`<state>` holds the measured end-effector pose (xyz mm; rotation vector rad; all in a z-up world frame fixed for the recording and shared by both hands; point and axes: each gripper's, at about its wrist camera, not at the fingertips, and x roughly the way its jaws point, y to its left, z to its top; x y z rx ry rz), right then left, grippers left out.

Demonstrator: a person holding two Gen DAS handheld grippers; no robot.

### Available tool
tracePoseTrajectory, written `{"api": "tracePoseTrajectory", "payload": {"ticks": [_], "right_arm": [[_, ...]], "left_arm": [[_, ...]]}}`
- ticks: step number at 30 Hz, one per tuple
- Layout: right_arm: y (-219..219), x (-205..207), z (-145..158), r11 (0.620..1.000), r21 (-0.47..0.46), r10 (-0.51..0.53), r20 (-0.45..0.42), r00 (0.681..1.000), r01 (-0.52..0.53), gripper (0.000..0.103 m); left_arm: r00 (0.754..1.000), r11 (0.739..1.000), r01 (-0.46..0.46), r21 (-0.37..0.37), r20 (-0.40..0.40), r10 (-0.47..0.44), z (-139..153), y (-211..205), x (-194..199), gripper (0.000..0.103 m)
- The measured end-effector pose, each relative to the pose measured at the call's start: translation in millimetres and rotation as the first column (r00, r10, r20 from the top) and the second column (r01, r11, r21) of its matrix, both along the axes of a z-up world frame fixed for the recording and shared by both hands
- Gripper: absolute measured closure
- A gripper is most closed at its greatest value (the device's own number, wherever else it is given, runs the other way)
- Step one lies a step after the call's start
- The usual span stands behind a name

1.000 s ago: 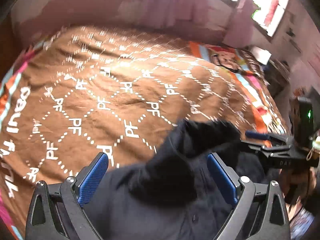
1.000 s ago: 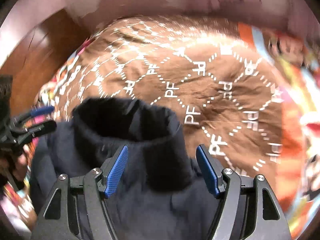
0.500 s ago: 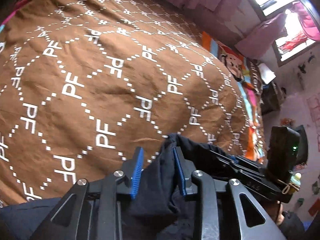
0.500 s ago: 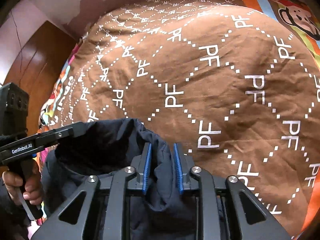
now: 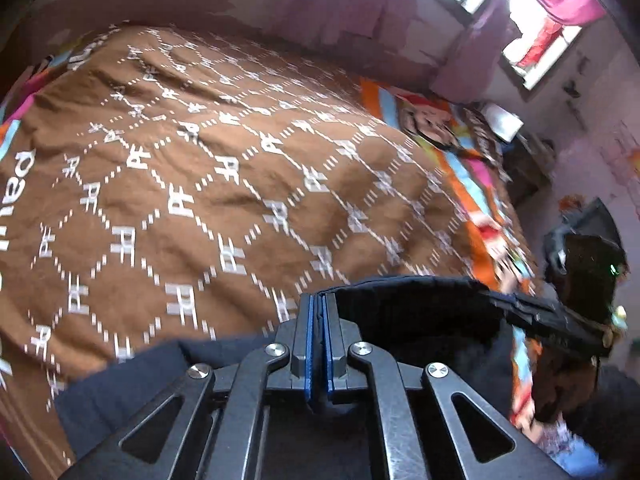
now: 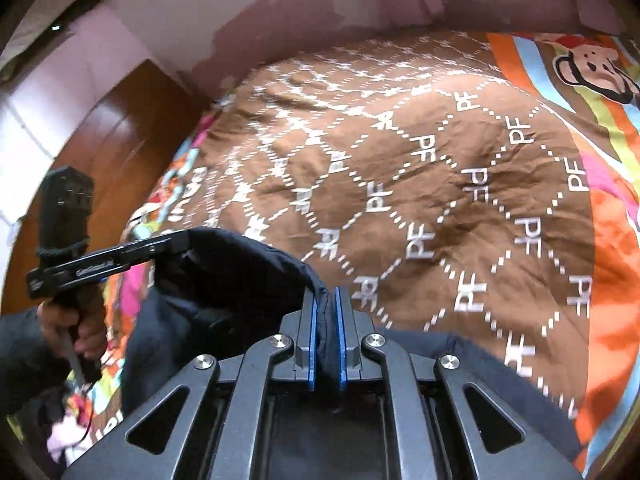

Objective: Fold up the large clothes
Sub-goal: 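Grasp the folded jacket edge with the left gripper while the right gripper grasps it too, then lift the gripped jacket edge with both grippers and fold it over the bundle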

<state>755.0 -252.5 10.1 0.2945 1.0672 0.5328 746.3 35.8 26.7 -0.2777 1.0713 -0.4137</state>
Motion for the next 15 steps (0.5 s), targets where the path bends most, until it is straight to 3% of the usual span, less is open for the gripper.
{"api": "tracePoseTrajectory", "payload": {"ticks": [7,13,15], "right_arm": [[5.0,-44.7,-28.5,0.989,-0.076,0.118,-0.120,0.986,-0.127,0.096],[12.1,-49.6,-81.0,0.992,-0.075,0.076,-0.272,0.959,-0.100,0.095],[11.8,-52.6,-96.5,0.995,-0.067,0.057,-0.282,0.958,-0.079,0.095]], "left_arm": [[0.973,0.979,0.171,0.115,-0.174,-0.150,-27.8,-20.6,-47.0,0.099],[0.940,0.957,0.215,0.193,-0.308,-0.149,-77.0,-41.2,-46.6,0.099],[0.932,0.954,0.217,0.208,-0.334,-0.139,-96.8,-45.5,-47.3,0.099]]}}
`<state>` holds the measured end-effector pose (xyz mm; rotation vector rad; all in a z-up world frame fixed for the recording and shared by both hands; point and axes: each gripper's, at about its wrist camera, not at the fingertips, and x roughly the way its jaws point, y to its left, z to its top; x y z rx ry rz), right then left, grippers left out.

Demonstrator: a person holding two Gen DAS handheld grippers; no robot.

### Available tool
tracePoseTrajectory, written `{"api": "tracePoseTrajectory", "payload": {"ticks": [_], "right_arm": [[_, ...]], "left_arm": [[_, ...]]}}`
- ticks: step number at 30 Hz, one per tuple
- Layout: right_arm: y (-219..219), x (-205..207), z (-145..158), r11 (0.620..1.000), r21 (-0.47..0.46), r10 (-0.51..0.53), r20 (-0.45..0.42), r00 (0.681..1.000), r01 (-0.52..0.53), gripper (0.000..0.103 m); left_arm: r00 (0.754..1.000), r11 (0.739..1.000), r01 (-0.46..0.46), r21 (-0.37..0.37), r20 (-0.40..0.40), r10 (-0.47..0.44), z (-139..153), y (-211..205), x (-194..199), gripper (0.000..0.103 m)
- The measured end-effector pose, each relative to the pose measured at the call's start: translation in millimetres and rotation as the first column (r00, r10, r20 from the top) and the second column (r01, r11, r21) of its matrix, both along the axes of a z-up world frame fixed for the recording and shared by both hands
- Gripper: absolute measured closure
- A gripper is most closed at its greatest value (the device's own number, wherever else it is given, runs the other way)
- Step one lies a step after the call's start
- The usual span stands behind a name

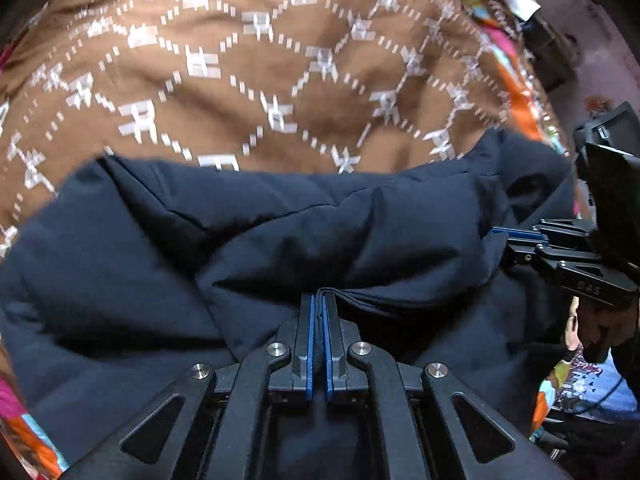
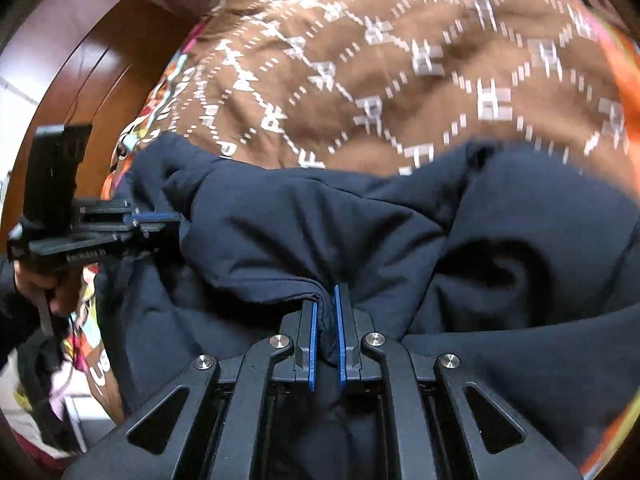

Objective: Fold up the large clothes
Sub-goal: 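Lift the gripped jacket edge with both grippers and fold it over the bundle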

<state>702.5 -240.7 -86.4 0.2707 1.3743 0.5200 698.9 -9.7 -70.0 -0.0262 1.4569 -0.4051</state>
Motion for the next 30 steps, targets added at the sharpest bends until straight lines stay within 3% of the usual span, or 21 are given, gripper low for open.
{"api": "tracePoseTrajectory", "payload": {"ticks": [4,9,11,13,15,17,20,23,26,30], "right_arm": [[1.9,-11.1,-7.7,1.000,-0.015,0.012,0.042,0.999,-0.011,0.096],[-9.0,-20.0,22.7,1.000,0.014,0.012,0.075,0.997,-0.014,0.091],[-17.7,-23.9,35.2,1.000,0.014,0.010,0.080,0.997,-0.011,0.083],[-28.5,-26.5,46.9,1.000,0.019,-0.003,0.085,0.996,0.002,0.065],[-40.0,-26.3,59.1,1.000,0.008,-0.020,0.105,0.994,0.019,0.060],[-54.1,-21.2,68.3,0.998,-0.004,-0.057,0.116,0.992,0.058,0.060],[-75.2,-2.2,74.8,0.984,0.071,-0.173,0.123,0.977,0.165,0.060],[-79.6,25.0,68.6,0.953,0.167,-0.272,0.096,0.957,0.254,0.060],[-59.5,50.5,52.7,0.944,0.195,-0.286,0.074,0.955,0.267,0.063],[-29.8,76.7,22.6,0.949,0.211,-0.236,-0.021,0.971,0.235,0.084]], "left_arm": [[0.999,1.000,0.018,0.020,0.036,-0.019,-13.0,-3.7,-9.5,0.099],[0.994,0.996,0.013,-0.093,0.108,-0.003,12.8,16.0,-21.6,0.097],[0.995,0.990,-0.026,-0.139,0.091,0.039,23.7,28.8,-24.0,0.095],[0.994,0.984,-0.059,-0.168,0.083,0.074,33.8,39.2,-23.9,0.094],[0.987,0.975,-0.083,-0.206,0.116,0.108,48.6,47.5,-26.8,0.092],[0.968,0.963,-0.113,-0.245,0.189,0.162,65.1,57.1,-24.6,0.089],[0.949,0.944,-0.141,-0.299,0.231,0.215,74.5,57.0,-4.7,0.089],[0.929,0.908,-0.184,-0.377,0.236,0.286,76.4,53.0,29.6,0.089],[0.916,0.869,-0.229,-0.438,0.204,0.344,72.5,47.5,61.9,0.089],[0.954,0.876,-0.202,-0.439,0.112,0.277,52.5,24.9,83.8,0.089]]}}
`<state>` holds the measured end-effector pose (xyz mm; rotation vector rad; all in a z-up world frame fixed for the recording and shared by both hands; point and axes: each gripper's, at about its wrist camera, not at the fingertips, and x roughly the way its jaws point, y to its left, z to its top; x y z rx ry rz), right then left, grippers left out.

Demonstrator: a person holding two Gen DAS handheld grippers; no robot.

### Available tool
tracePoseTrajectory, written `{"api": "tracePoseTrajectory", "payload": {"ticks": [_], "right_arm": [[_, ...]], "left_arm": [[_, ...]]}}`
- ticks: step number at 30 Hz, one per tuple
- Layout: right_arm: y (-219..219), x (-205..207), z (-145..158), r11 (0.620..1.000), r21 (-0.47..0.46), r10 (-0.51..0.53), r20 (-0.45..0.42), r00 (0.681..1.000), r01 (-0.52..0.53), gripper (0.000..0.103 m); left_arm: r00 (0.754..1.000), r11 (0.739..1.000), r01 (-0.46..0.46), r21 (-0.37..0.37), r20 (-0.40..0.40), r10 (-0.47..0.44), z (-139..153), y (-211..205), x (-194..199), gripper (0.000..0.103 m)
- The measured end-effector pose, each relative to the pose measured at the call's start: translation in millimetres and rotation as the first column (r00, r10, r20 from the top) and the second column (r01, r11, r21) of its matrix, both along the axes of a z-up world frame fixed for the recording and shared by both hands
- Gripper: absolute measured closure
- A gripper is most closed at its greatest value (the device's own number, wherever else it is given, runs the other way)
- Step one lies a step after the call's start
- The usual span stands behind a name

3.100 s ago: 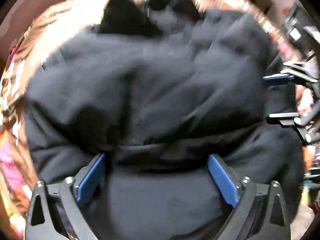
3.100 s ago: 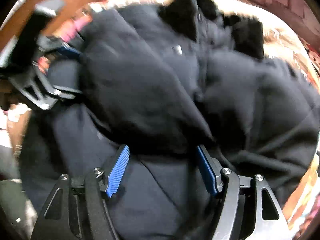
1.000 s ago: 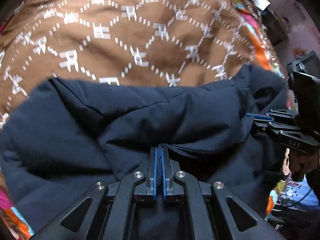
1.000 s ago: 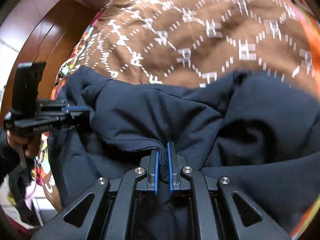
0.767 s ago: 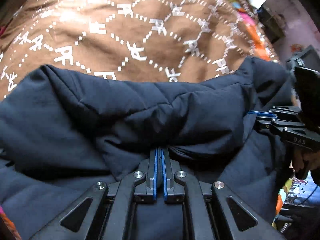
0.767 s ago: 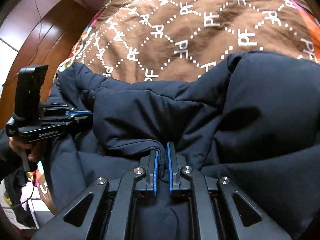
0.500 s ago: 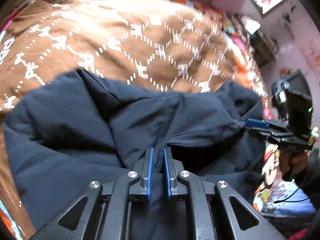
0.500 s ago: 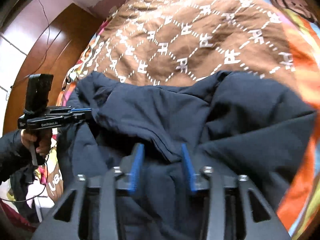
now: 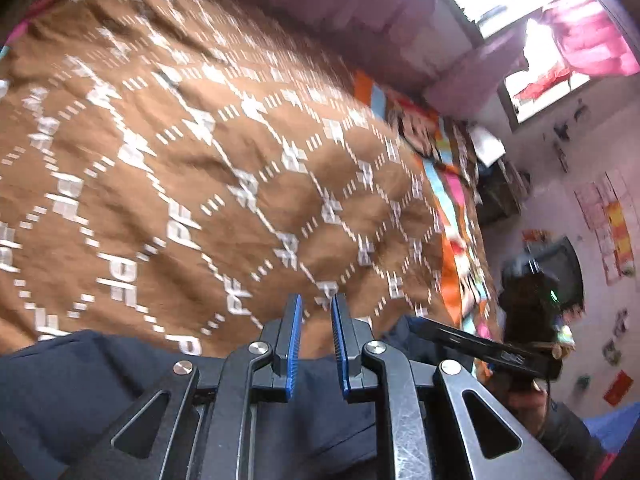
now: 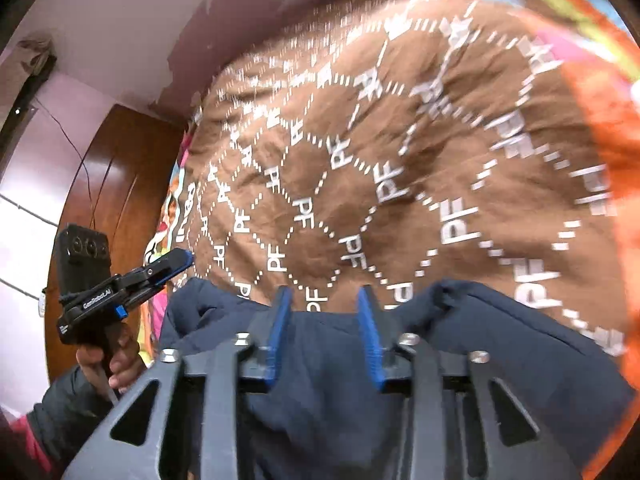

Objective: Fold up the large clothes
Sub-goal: 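Lift the gripped jacket edge with both grippers and fold it over the bundle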

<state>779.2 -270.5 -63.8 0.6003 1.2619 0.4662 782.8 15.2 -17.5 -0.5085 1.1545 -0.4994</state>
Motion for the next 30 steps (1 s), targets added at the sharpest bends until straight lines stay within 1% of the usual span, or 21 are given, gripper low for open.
{"api": "tracePoseTrajectory", "payload": {"ticks": [1,2,5,7,9,11,13,15,17,19,20,22,24,27,29,30], "right_arm": [[10.3,0.0,-5.3,0.999,-0.001,0.032,-0.020,0.999,-0.032,0.087],[17.4,-0.3,-7.8,0.998,-0.003,0.068,-0.039,0.997,-0.068,0.087],[40.4,-12.1,-10.5,0.980,-0.059,0.185,-0.076,0.980,-0.189,0.089],[48.4,-18.5,-12.4,0.967,-0.073,0.237,-0.102,0.966,-0.245,0.089],[51.7,-24.7,-15.5,0.954,-0.070,0.281,-0.142,0.949,-0.293,0.090],[58.6,-36.2,-18.7,0.931,-0.076,0.340,-0.173,0.924,-0.357,0.091],[60.4,-48.5,-26.3,0.910,-0.076,0.386,-0.200,0.901,-0.407,0.091],[65.2,-58.7,-30.0,0.897,-0.066,0.413,-0.235,0.880,-0.438,0.092],[71.2,-66.3,-31.9,0.881,-0.072,0.436,-0.259,0.862,-0.467,0.093],[77.5,-70.2,-34.7,0.869,-0.090,0.449,-0.271,0.852,-0.487,0.094],[81.1,-69.8,-37.8,0.866,-0.103,0.446,-0.279,0.850,-0.489,0.095],[91.1,-67.0,-49.9,0.861,-0.139,0.435,-0.295,0.851,-0.488,0.098],[96.4,-66.7,-59.4,0.851,-0.180,0.429,-0.302,0.851,-0.493,0.103],[116.0,-63.9,-72.9,0.831,-0.250,0.422,-0.300,0.856,-0.497,0.103],[122.3,-64.1,-78.5,0.834,-0.274,0.403,-0.288,0.869,-0.478,0.103],[124.9,-65.7,-80.1,0.843,-0.286,0.381,-0.280,0.881,-0.456,0.103]], "left_arm": [[0.999,0.999,0.037,0.002,-0.011,-0.037,-4.8,-7.6,-2.0,0.091],[0.995,0.995,0.103,-0.001,-0.016,-0.103,-9.5,-15.7,-5.0,0.098],[0.971,0.972,0.235,-0.001,-0.033,-0.235,-21.1,-28.5,-19.8,0.099],[0.956,0.957,0.291,0.006,-0.053,-0.290,-29.4,-31.2,-31.7,0.101],[0.941,0.944,0.329,0.022,-0.092,-0.326,-38.5,-31.3,-40.5,0.102],[0.924,0.929,0.365,0.058,-0.145,-0.354,-47.7,-33.0,-50.9,0.102],[0.907,0.914,0.399,0.074,-0.182,-0.381,-53.9,-35.1,-61.4,0.102],[0.885,0.892,0.441,0.098,-0.213,-0.414,-59.4,-38.2,-70.7,0.102],[0.860,0.870,0.478,0.122,-0.265,-0.435,-68.0,-42.9,-79.4,0.102],[0.845,0.853,0.499,0.153,-0.302,-0.440,-75.4,-45.8,-85.6,0.101],[0.848,0.849,0.498,0.179,-0.304,-0.433,-77.2,-48.3,-87.2,0.100],[0.862,0.850,0.480,0.218,-0.297,-0.411,-80.3,-55.0,-85.0,0.100],[0.874,0.856,0.456,0.242,-0.302,-0.380,-88.3,-59.5,-81.2,0.100],[0.888,0.863,0.429,0.266,-0.298,-0.349,-99.6,-62.7,-78.7,0.100],[0.898,0.861,0.421,0.286,-0.267,-0.350,-104.9,-63.1,-81.3,0.099],[0.904,0.866,0.410,0.286,-0.256,-0.344,-105.9,-62.2,-83.3,0.099]]}}
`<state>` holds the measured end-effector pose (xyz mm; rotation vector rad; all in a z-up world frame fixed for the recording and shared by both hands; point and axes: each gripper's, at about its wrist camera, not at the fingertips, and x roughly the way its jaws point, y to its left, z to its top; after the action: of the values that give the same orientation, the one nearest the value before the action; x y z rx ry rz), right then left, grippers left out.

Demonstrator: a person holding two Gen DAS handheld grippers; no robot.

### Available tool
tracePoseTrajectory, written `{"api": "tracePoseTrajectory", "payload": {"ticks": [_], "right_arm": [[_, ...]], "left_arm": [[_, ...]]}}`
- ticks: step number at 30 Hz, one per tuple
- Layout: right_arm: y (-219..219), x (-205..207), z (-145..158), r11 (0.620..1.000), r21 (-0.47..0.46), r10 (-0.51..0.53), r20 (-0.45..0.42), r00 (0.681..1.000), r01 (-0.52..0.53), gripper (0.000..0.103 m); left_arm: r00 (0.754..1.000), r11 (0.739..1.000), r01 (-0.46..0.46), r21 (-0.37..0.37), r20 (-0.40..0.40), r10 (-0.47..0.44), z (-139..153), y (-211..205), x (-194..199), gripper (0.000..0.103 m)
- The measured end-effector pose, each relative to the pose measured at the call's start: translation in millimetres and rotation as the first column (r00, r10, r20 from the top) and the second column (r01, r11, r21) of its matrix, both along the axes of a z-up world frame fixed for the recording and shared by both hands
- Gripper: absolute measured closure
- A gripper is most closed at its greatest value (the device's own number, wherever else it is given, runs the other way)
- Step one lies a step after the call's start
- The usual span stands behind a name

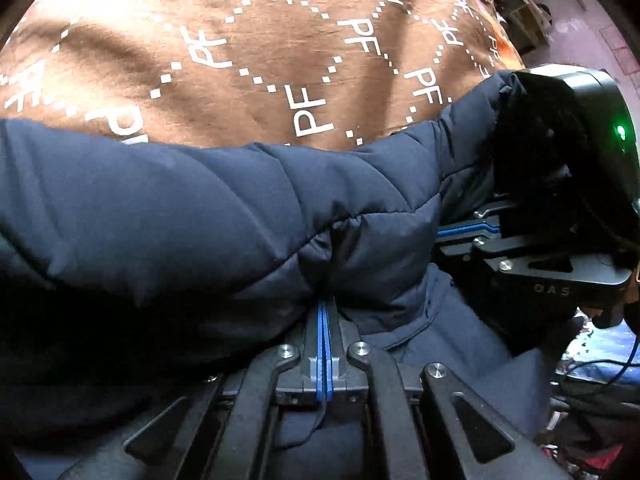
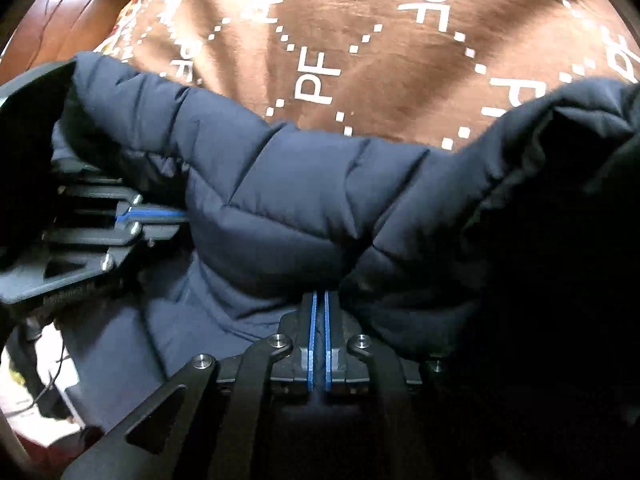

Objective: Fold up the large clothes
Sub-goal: 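Lift the gripped jacket edge with both grippers and fold it over the bundle, then open both grippers and release the folded jacket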

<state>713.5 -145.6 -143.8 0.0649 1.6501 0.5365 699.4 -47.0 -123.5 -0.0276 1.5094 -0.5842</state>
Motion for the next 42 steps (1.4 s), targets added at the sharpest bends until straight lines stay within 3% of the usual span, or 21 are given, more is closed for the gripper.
{"api": "tracePoseTrajectory", "payload": {"ticks": [3,8,13,18,26,30,33,37,40,42], "right_arm": [[4.1,-13.3,14.3,1.000,-0.005,0.022,0.054,0.998,-0.022,0.103],[-2.2,-34.1,42.4,0.998,-0.022,0.065,0.049,0.997,-0.064,0.103],[10.9,-26.5,9.4,1.000,-0.027,0.013,0.039,0.999,-0.011,0.103],[22.4,-33.1,-2.9,0.999,-0.017,-0.039,0.145,0.989,0.042,0.103],[43.2,-66.1,3.3,0.998,-0.024,-0.048,0.359,0.932,0.061,0.103],[39.8,-90.7,19.1,0.996,0.044,-0.085,0.423,0.902,0.074,0.103],[45.4,-109.5,34.0,0.997,0.024,-0.072,0.484,0.872,0.069,0.102],[43.7,-127.6,51.5,0.998,-0.001,-0.054,0.546,0.836,0.065,0.089],[32.6,-147.1,71.5,0.998,0.012,-0.060,0.598,0.799,0.067,0.071],[-6.8,-147.2,82.9,0.997,0.010,-0.062,0.630,0.774,0.073,0.068]], "left_arm": [[0.998,1.000,-0.003,-0.021,0.056,0.004,7.6,5.2,-13.6,0.099],[0.992,0.999,-0.038,-0.014,0.120,0.039,28.5,18.4,-38.3,0.100],[0.981,0.997,-0.049,0.052,0.191,0.038,21.0,8.7,-47.0,0.099],[0.971,0.995,-0.104,0.008,0.217,0.100,3.1,6.8,-40.5,0.099],[0.943,0.995,-0.099,-0.012,0.319,0.098,8.4,10.2,-59.1,0.099],[0.915,0.995,-0.095,0.009,0.395,0.084,23.1,5.2,-74.6,0.100],[0.904,0.995,-0.103,-0.002,0.416,0.094,32.9,10.8,-80.9,0.100],[0.892,0.983,-0.167,-0.074,0.413,0.182,43.2,35.7,-85.9,0.100],[0.861,0.961,-0.237,-0.139,0.427,0.274,55.0,50.0,-94.0,0.100],[0.836,0.948,-0.279,-0.156,0.447,0.319,60.3,54.2,-97.9,0.102]]}}
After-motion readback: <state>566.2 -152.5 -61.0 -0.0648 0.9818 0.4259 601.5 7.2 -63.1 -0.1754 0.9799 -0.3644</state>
